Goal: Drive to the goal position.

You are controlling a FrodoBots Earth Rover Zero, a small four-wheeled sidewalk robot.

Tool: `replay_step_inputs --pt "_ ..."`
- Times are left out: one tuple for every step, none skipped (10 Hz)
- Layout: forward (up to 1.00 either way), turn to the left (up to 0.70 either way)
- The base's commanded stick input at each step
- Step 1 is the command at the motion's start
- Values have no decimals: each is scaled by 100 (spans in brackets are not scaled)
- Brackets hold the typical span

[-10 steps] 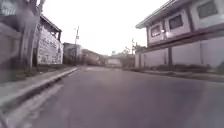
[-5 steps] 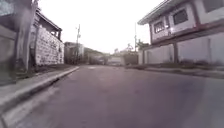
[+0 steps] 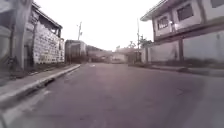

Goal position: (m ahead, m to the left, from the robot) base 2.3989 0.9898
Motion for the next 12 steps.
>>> replay_step_inputs --pt "100 0" --pt "100 0" --pt "100 4" --pt "100 13" --pt "100 23" --pt "100 32" --pt "100 40" --pt "100 40" --pt "100 40" --pt "100 37" --pt "100 31" --pt "100 24"
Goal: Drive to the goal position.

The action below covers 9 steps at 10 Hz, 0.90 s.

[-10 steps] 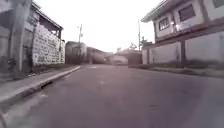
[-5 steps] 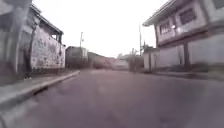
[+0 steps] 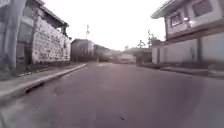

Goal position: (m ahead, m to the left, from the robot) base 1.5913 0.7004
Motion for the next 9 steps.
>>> replay_step_inputs --pt "100 18" --pt "100 12" --pt "100 6" --pt "100 0" --pt "100 20" --pt "100 40" --pt "100 40" --pt "100 40" --pt "100 40"
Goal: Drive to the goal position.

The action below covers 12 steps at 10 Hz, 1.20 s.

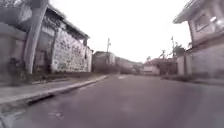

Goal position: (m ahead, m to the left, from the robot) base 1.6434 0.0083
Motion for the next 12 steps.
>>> replay_step_inputs --pt "100 40" --pt "100 28" --pt "100 15" --pt "100 2" --pt "100 0" --pt "100 0" --pt "100 0" --pt "100 0" --pt "100 0" --pt "100 0" --pt "100 0" --pt "100 -8"
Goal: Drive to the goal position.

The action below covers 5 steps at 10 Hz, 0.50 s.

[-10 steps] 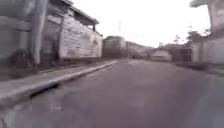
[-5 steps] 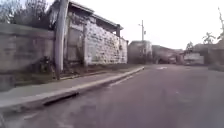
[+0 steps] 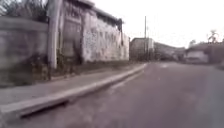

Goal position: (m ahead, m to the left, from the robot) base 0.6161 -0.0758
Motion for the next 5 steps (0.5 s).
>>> replay_step_inputs --pt "100 -17" --pt "100 -25" --pt "100 -34" --pt "100 -40" --pt "100 -40"
